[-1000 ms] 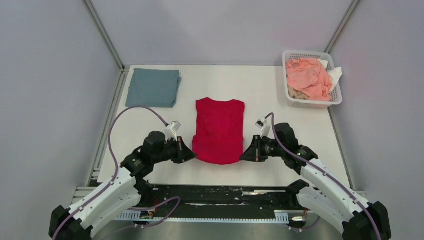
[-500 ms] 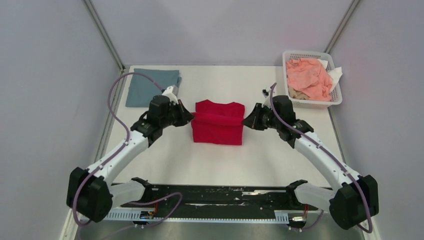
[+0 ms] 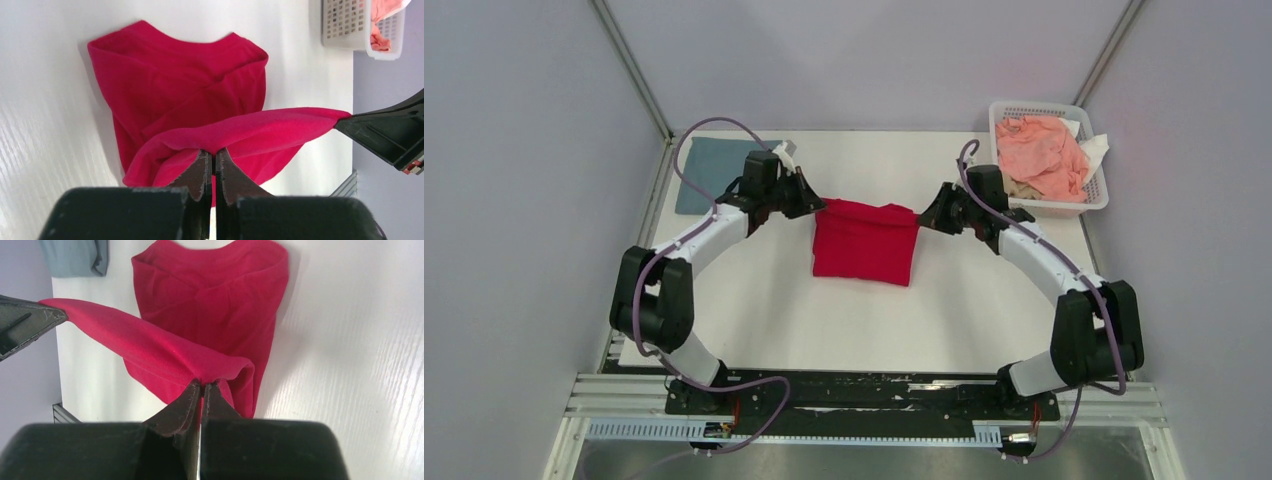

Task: Fold and stack the t-shirts
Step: Fold the long partially folded tshirt into a neat square, then put the neatly folded tshirt into the corner of the board with the left arm

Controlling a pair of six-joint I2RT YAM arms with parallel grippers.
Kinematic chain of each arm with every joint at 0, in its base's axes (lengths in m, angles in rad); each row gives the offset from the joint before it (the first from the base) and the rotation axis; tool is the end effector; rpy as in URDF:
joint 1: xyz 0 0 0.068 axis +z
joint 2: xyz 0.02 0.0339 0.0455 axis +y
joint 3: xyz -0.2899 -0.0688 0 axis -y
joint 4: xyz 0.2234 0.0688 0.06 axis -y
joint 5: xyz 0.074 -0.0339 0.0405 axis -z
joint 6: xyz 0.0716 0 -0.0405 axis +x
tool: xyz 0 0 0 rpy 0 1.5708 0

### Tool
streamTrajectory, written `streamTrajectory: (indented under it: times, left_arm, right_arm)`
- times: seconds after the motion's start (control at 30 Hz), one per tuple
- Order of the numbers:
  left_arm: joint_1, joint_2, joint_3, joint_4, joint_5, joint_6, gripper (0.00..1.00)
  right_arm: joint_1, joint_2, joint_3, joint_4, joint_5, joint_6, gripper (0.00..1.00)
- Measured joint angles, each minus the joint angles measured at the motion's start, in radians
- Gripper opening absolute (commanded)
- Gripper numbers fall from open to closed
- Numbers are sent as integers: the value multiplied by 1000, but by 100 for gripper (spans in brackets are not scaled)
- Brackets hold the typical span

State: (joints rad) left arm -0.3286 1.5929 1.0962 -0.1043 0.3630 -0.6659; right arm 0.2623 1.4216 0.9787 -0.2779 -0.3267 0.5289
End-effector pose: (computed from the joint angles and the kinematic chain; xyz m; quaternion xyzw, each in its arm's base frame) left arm 0.3398 -0.1427 0.2699 -0.0631 0.8720 -0.3590 0.3268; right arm 0.2944 0.1028 0.2651 0.0530 0.8998 0.2935 0.3183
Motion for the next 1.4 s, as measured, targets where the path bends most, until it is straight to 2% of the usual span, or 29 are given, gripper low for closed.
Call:
streamTrajectory:
  times: [0.43,0.6,0.67,0.7,0.73,0.77,0.8,0.83,1.03,1.13,1.27,1.4]
  left_arm:
    - [57,278,211,-34,21,2,0]
    - [71,391,286,-61,28,1,0]
    - [76,435,320,-76,34,0,6]
    - [79,449,332,-83,35,0,21]
    - [84,462,344,-91,37,0,34]
    - [89,470,352,-98,38,2,71]
    - [94,472,357,-104,40,4,85]
    - [99,472,360,-111,40,4,96]
    - [109,423,348,-109,50,-8,100]
    - [100,318,266,-85,76,-17,100]
    - [54,185,154,-36,116,-26,100]
    - [-21,114,-2,72,180,-57,100]
  right_arm:
    - [-43,328,180,78,-41,0,0]
    - [-43,443,246,80,-19,0,9]
    - [-43,493,292,79,-6,-11,17]
    - [-43,511,312,79,3,-18,25]
    - [-45,533,339,75,7,-28,43]
    - [-48,546,360,73,7,-37,60]
    - [-50,555,380,72,7,-44,71]
    - [-52,558,398,71,6,-64,76]
    - [-55,481,387,69,3,-96,99]
    - [-47,368,293,81,-59,-95,100]
    - [-27,215,110,179,-266,-56,100]
    - [3,182,-35,315,-425,16,100]
